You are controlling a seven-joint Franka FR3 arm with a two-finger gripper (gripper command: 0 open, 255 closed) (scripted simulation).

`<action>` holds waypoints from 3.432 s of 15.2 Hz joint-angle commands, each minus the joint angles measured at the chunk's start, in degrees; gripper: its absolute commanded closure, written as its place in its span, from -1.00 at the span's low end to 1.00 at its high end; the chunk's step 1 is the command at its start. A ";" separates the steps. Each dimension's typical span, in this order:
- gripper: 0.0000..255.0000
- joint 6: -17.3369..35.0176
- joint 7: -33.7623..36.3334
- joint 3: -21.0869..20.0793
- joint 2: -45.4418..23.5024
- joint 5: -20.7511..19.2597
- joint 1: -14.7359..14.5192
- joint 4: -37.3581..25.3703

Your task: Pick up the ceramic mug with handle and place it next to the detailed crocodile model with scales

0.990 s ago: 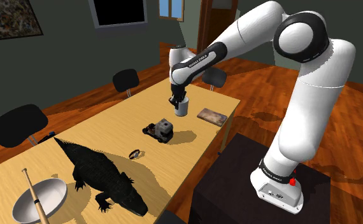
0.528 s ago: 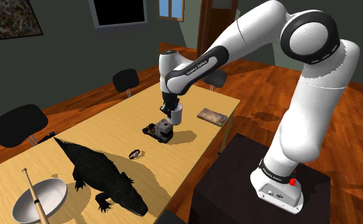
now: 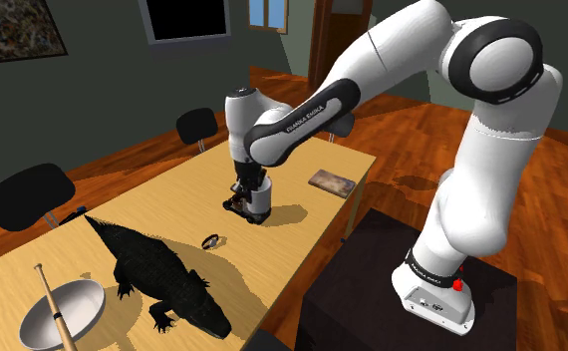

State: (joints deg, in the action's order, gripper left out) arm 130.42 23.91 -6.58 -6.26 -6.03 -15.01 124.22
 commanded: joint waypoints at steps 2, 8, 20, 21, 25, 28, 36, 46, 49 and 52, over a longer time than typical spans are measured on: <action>1.00 -0.85 4.33 -1.74 -1.29 -0.41 -2.31 -1.83; 1.00 0.60 7.76 -2.80 -3.68 -1.23 -4.05 -2.49; 1.00 8.66 9.74 -2.06 -9.93 -3.56 -4.48 -0.50; 1.00 9.31 9.93 -1.97 -10.51 -3.78 -4.54 -0.41; 1.00 11.85 10.68 -1.56 -12.91 -4.68 -4.80 -0.21; 1.00 13.71 11.26 -1.20 -14.78 -5.37 -5.03 -0.19; 1.00 18.44 12.81 -0.03 -20.10 -7.20 -5.83 -0.69; 1.00 23.20 14.40 1.49 -26.35 -8.98 -6.94 -2.17; 1.00 23.20 14.40 1.49 -26.35 -8.97 -6.94 -2.17; 1.00 23.20 14.40 1.49 -26.35 -8.97 -6.94 -2.17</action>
State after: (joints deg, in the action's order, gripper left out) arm 153.61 38.31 -5.09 -32.62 -15.00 -21.95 122.06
